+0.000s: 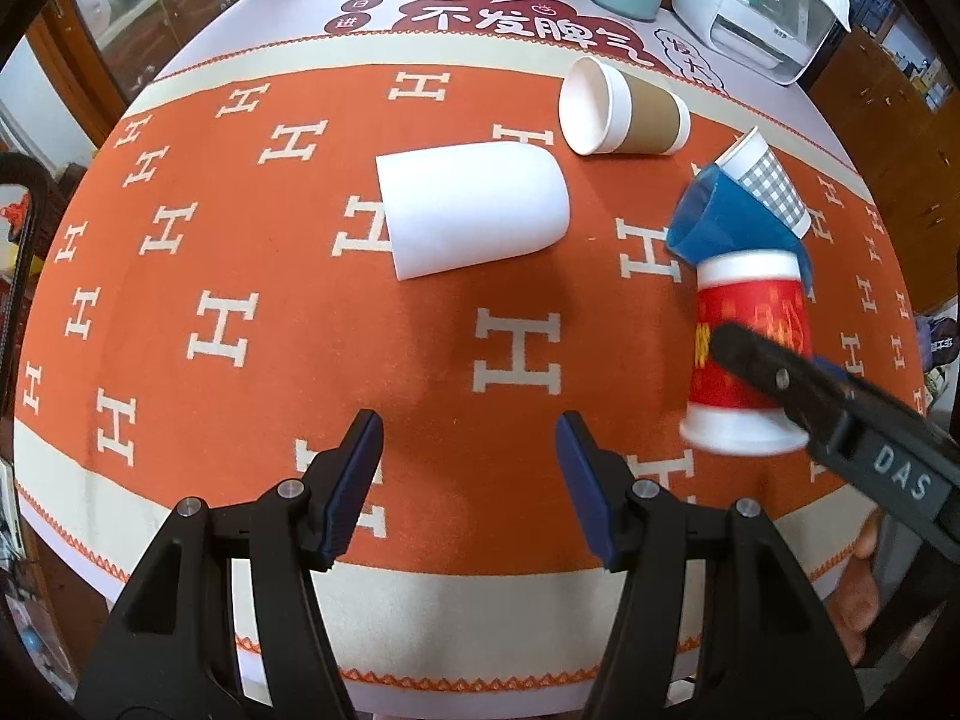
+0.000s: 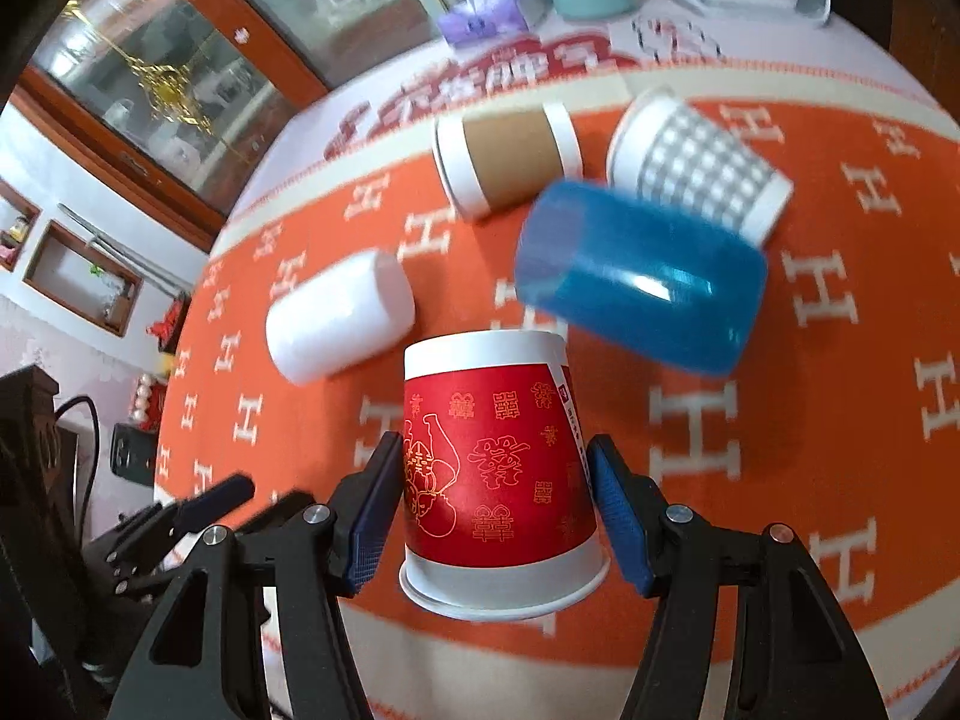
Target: Flip cup upside down
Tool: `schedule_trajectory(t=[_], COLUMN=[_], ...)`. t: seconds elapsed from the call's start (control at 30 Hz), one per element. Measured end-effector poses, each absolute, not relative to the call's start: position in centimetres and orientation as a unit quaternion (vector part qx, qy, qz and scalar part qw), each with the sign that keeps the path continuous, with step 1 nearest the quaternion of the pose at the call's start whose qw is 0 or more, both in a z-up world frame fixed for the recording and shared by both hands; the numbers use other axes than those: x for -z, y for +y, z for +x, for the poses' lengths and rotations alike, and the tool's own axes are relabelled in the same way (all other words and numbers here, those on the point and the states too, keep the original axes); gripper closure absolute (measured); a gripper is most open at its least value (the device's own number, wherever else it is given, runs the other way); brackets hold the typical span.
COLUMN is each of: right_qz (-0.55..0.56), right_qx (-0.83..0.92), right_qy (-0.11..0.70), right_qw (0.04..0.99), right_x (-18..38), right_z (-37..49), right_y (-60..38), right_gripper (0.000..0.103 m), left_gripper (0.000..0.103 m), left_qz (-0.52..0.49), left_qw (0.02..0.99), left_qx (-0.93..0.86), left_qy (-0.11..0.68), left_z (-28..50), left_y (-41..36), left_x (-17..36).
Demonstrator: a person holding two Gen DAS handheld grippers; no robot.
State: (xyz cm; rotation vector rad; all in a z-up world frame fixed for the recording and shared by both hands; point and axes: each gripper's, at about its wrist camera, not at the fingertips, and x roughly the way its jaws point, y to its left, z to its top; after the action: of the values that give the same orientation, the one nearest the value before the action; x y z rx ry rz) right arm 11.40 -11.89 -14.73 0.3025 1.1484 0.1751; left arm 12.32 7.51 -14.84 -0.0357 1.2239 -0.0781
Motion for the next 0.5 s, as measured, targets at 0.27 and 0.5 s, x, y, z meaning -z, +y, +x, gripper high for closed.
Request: schedule_trajectory(t=[0.27, 0.5], right_qz=[0.100, 0.037], right_qx=[-0.115, -0.138], right_qy=[0.473, 0.459], right_qw=[0.868, 0.877], right_x=[16.7, 17.1], right_z=[8.4, 4.4], right_y=[-11.8, -10.8], right_gripper=[0.041, 0.041], left_gripper=[0.046, 0.046], left_qz=[-0.013, -0.014], left_qw=[0.818, 0.815], left_qx=[0.036, 0.038], left_qy=[0.574, 0.578], left_z=[11.4, 10.3], left_y=[7.0, 6.5], left_x=[15.4, 15.9])
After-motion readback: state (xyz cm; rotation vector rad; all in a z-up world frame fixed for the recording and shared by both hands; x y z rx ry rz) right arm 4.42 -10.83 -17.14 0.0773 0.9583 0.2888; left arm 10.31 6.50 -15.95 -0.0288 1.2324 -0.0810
